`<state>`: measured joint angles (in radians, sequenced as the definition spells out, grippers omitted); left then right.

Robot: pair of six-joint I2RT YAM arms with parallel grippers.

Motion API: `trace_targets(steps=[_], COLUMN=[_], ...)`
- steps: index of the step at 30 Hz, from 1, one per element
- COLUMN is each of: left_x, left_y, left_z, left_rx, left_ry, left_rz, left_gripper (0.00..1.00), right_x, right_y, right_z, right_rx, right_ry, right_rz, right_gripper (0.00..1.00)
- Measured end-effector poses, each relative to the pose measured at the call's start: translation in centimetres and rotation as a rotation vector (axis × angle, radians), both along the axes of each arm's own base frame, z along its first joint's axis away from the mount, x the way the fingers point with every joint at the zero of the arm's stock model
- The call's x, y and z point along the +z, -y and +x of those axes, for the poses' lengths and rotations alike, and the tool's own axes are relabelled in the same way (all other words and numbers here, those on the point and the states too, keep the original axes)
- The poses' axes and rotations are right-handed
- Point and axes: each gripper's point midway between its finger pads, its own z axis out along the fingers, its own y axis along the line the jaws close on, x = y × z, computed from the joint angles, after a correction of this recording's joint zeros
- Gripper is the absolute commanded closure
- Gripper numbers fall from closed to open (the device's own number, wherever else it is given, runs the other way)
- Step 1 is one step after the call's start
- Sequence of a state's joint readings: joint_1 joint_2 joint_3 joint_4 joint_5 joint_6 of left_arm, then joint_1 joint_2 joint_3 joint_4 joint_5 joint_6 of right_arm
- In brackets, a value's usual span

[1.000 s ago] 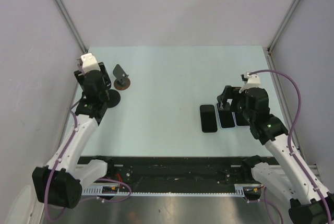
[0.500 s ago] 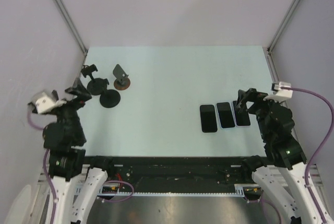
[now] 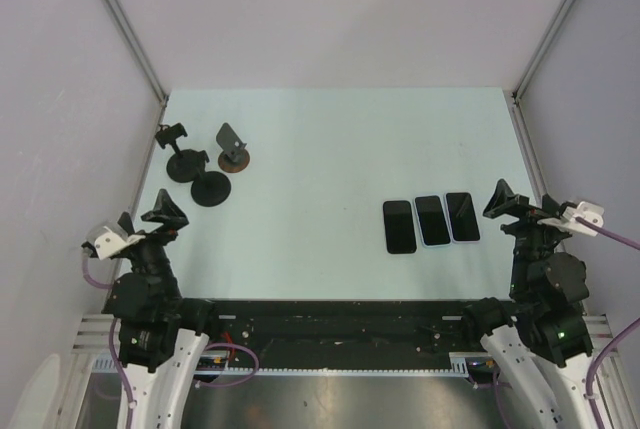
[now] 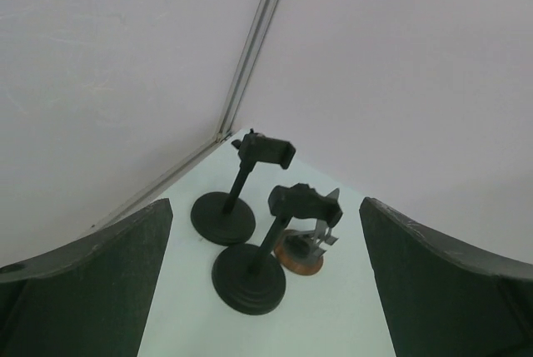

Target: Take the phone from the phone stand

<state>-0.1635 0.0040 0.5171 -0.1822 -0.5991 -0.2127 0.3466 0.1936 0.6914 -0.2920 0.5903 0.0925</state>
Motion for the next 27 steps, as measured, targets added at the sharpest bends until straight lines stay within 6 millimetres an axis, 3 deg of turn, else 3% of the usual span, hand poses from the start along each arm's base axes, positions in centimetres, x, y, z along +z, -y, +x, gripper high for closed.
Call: trace_targets(steps=[2,7,14,27], left_x=[-1.3,-1.2,-1.1,-0.9], left_y=[-0.1,-0.3,-0.3,0.1], left_z=[0.4,0.3,0.5,0.8], left_rx=[0.011,0.023,0.021,0.001], left_ry=[-0.039,-0.036,-0.025,-0.010], left_rz=[0.003,0.002,0.008,0.021], left_gripper=[0.00,0.00,0.00,0.00], right_x=[-0.7,-2.1,-2.1,-2.1], right_y=[0.3,1.2,2.2,2.1], right_z=[0.1,0.1,0.0,0.2], right_rx=[-0.021,-0.077,-0.133,-0.124], right_ry=[-0.003,-0.006,0.027,0.049], right_rz=[-0.001,0.012,0.034,0.036], right_gripper=[0.00,0.00,0.00,0.00])
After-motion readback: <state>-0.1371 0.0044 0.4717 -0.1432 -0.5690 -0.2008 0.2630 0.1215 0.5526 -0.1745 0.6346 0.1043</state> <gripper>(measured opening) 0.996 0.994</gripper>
